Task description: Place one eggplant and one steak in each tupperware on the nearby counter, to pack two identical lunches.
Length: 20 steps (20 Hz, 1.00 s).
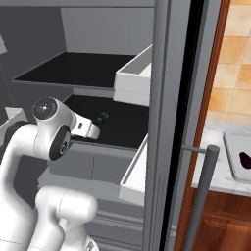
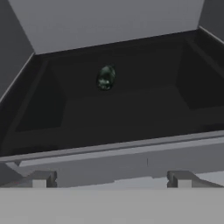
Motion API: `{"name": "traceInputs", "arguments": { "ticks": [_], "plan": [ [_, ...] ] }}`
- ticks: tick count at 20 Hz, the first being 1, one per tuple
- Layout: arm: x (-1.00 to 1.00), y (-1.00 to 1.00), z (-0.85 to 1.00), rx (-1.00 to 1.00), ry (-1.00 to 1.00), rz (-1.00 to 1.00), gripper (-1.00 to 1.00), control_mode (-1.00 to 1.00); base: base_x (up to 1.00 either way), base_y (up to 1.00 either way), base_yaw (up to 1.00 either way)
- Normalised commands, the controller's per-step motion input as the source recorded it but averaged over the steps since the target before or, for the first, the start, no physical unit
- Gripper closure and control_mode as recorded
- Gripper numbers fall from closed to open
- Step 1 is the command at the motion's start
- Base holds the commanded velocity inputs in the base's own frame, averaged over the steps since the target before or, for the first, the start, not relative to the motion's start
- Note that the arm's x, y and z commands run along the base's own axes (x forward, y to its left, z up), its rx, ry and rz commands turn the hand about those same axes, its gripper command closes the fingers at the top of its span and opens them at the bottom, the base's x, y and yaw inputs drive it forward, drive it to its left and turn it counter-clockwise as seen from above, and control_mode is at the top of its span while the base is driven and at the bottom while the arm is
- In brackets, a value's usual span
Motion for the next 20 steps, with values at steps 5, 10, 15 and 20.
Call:
{"name": "traceInputs", "arguments": {
  "ticks": [5, 10, 15, 20],
  "plan": [
    [0.67, 0.14, -0.12, 0.00, 0.00, -0.01, -1.00, -1.00, 0.00, 0.00, 0.00],
    [0.71, 0.14, -0.15, 0.00, 0.00, 0.00, -1.00, -1.00, 0.00, 0.00, 0.00],
    [0.69, 0.05, -0.13, 0.00, 0.00, 0.00, -1.00, -1.00, 0.00, 0.00, 0.00],
    [0.61, 0.00, -0.14, 0.00, 0.00, 0.00, -1.00, -1.00, 0.00, 0.00, 0.00]
  ]
}}
